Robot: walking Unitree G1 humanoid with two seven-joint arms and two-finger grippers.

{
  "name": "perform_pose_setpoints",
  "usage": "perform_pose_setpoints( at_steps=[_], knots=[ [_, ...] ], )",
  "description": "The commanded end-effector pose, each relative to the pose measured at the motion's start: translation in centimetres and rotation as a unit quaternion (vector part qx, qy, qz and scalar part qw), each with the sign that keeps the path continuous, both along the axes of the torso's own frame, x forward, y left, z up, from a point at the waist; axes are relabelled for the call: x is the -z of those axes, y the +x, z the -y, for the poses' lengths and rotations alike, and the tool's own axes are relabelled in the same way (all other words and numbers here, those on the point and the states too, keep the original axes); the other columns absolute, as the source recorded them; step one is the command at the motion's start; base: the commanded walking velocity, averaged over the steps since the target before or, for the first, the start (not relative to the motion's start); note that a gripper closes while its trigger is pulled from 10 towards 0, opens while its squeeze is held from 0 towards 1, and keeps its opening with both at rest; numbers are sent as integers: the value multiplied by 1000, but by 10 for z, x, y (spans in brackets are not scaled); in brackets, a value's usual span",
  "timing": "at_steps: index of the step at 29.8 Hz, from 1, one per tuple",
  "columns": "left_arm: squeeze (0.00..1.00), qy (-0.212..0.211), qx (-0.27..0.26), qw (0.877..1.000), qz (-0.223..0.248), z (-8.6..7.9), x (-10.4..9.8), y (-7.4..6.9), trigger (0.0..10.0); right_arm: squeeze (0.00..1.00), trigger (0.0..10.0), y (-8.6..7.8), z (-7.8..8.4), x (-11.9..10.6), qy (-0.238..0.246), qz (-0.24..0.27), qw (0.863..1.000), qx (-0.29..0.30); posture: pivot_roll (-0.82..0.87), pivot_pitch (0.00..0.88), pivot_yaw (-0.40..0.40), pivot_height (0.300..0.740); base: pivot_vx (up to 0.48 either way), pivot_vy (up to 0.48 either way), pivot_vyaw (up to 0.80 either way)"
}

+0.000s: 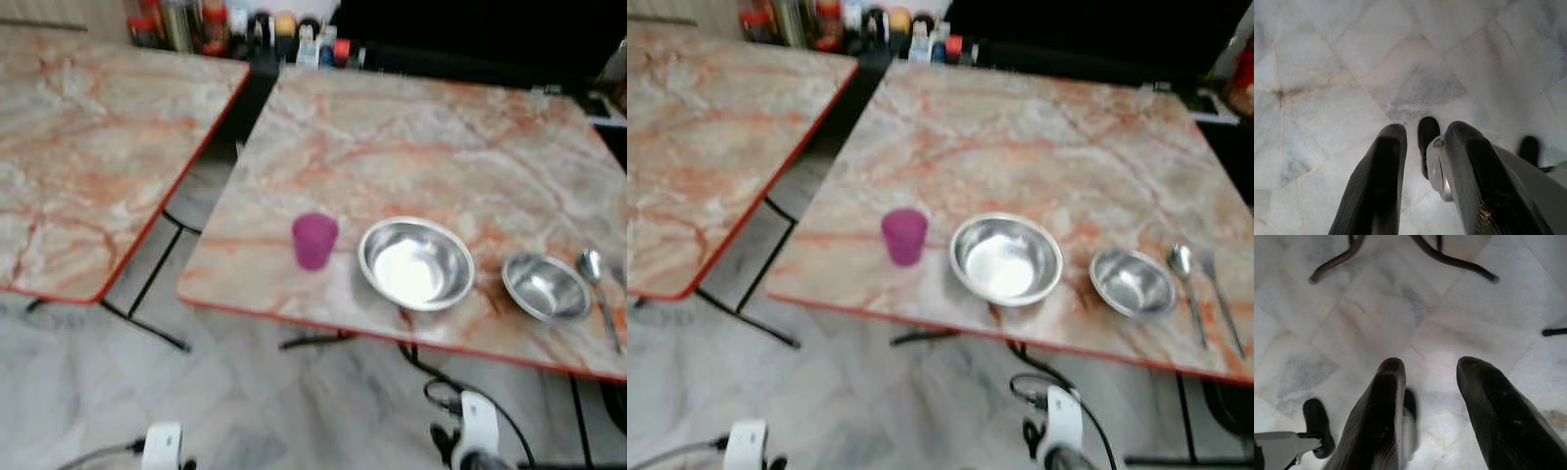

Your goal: Setting the table

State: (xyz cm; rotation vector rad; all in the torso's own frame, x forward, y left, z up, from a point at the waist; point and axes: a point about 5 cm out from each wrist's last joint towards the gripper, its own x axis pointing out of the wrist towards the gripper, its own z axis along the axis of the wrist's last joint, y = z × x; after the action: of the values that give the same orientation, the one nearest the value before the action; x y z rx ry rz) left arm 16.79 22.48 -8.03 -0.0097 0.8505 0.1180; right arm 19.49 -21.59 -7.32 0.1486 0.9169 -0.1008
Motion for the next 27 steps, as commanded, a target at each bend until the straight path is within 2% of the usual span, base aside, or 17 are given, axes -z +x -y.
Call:
perform_pose_setpoints(
  at_steps=[1, 12, 27],
  knots=[
    [0, -11, 1, 1000, -2, 7, 2, -2, 10000, 0, 10000, -6, 7, 2, -7, -10, 1000, 5, -5, 128, -54, 740, 0, -416, 0],
    [0, -13, 1, 1000, 0, 8, 2, -2, 10000, 0, 10000, -6, 7, 2, -7, -10, 1000, 5, -5, 128, -57, 740, 0, -406, 0],
    [0, -17, -5, 1000, -5, 8, 3, -3, 10000, 0, 10000, -6, 7, 2, -6, -10, 1000, 5, -7, 132, -59, 740, 0, 0, 0]
  ],
)
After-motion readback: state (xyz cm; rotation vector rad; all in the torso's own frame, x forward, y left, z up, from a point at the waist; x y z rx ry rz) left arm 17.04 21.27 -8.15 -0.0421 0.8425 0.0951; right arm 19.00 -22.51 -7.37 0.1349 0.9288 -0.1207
